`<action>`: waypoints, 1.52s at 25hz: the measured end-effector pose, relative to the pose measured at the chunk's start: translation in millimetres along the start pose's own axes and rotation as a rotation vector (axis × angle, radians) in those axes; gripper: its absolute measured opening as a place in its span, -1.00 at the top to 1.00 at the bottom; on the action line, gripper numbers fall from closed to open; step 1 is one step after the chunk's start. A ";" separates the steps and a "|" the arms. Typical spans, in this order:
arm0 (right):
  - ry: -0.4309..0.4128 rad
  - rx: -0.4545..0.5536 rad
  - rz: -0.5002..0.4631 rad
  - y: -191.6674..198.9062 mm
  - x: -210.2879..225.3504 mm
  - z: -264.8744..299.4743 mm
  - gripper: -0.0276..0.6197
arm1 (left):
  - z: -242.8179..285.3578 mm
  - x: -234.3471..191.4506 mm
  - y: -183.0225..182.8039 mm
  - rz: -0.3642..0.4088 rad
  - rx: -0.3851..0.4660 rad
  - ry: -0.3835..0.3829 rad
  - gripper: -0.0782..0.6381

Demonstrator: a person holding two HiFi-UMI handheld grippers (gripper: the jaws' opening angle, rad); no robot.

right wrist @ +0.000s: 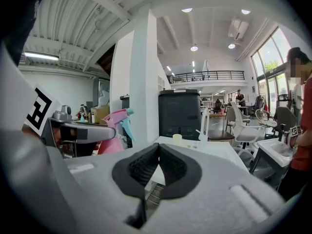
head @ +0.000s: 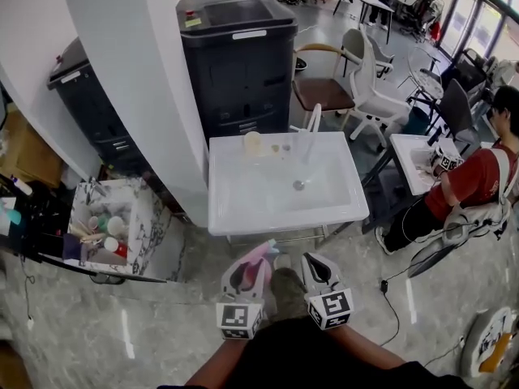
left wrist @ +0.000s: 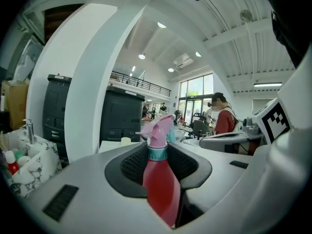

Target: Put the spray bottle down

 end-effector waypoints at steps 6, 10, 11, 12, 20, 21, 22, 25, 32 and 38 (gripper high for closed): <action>-0.041 0.005 0.024 -8.9 9.9 62.1 0.92 | 42.5 -37.5 -5.6 -0.001 -0.013 -0.022 0.39; -0.063 0.007 0.045 -20.4 21.7 118.1 0.92 | 82.4 -71.2 -16.9 0.017 -0.017 -0.037 0.39; -0.070 0.010 0.047 -24.2 25.0 130.6 0.92 | 92.4 -78.2 -19.6 0.022 -0.021 -0.039 0.39; -0.077 0.013 0.048 -27.2 28.5 143.0 0.92 | 102.7 -85.0 -21.7 0.024 -0.025 -0.042 0.39; -0.136 0.016 0.069 -47.2 58.9 241.5 0.92 | 189.0 -148.3 -24.6 -0.045 -0.021 -0.095 0.39; -0.143 0.018 0.076 -49.4 62.6 251.7 0.92 | 198.1 -155.6 -25.7 -0.049 -0.009 -0.101 0.39; -0.150 0.020 0.081 -51.3 66.0 261.3 0.92 | 206.8 -162.7 -26.4 -0.049 -0.002 -0.109 0.39; -0.175 0.022 0.088 -56.5 72.7 289.6 0.92 | 230.6 -186.5 -27.4 -0.045 -0.012 -0.152 0.39; -0.231 -0.024 0.133 -63.2 79.9 353.4 0.92 | 272.5 -250.8 -38.6 -0.031 -0.012 -0.267 0.40; -0.248 -0.039 0.101 -66.6 82.5 402.9 0.92 | 308.5 -305.2 -40.7 -0.002 -0.006 -0.314 0.40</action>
Point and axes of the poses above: the fingertips, and each gripper's own axes: z forward along the fingers, x to its right, y out of its underside, the point moved 2 cm from there along -z, backward along the fingers, and after that the axes turned 11 degrees about y, right-handed, at the moved point
